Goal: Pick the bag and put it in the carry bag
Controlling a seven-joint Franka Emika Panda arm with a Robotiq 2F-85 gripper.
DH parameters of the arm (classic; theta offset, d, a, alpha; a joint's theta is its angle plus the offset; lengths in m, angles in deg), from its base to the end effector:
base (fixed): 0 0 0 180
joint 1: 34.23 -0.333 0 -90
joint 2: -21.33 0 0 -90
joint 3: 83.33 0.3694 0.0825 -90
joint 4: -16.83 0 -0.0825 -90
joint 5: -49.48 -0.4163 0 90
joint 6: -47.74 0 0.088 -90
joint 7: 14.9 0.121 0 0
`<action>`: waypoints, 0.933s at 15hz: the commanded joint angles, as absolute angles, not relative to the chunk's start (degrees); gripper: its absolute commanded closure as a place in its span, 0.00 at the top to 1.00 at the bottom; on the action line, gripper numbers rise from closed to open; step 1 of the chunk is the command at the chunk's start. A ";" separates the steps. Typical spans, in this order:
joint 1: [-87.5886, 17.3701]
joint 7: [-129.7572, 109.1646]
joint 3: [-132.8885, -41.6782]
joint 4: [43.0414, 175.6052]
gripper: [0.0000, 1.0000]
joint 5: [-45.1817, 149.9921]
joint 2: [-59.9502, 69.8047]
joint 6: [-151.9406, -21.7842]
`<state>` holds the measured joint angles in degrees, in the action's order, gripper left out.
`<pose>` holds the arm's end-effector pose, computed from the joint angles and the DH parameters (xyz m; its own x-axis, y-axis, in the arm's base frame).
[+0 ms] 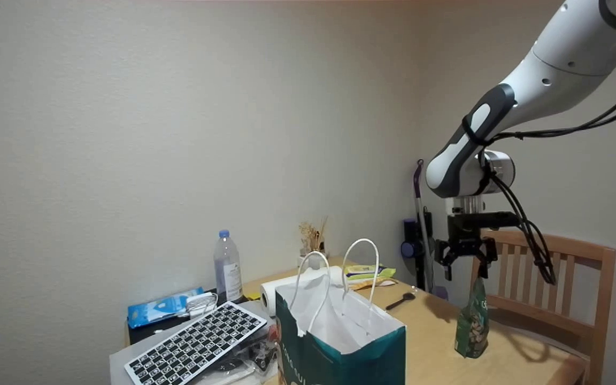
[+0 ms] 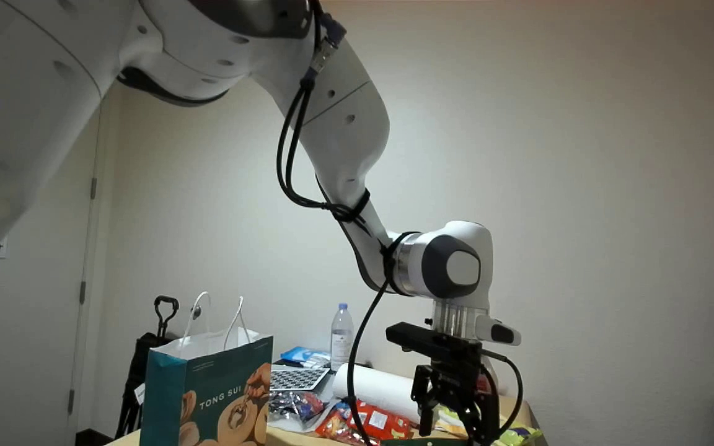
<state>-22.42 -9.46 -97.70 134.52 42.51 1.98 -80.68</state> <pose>0.5548 -0.2630 0.2789 0.8022 -0.5813 -0.1362 -0.5854 -0.8106 0.0113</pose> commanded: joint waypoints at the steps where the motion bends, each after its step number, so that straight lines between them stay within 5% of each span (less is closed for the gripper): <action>1: -23.44 -3.58 -96.56 133.18 1.00 43.27 1.56 -75.26; 4: -25.21 1.05 -96.79 134.56 1.00 45.68 4.83 -68.51; 14: -21.33 -4.40 -95.32 132.13 1.00 38.37 -2.59 -75.83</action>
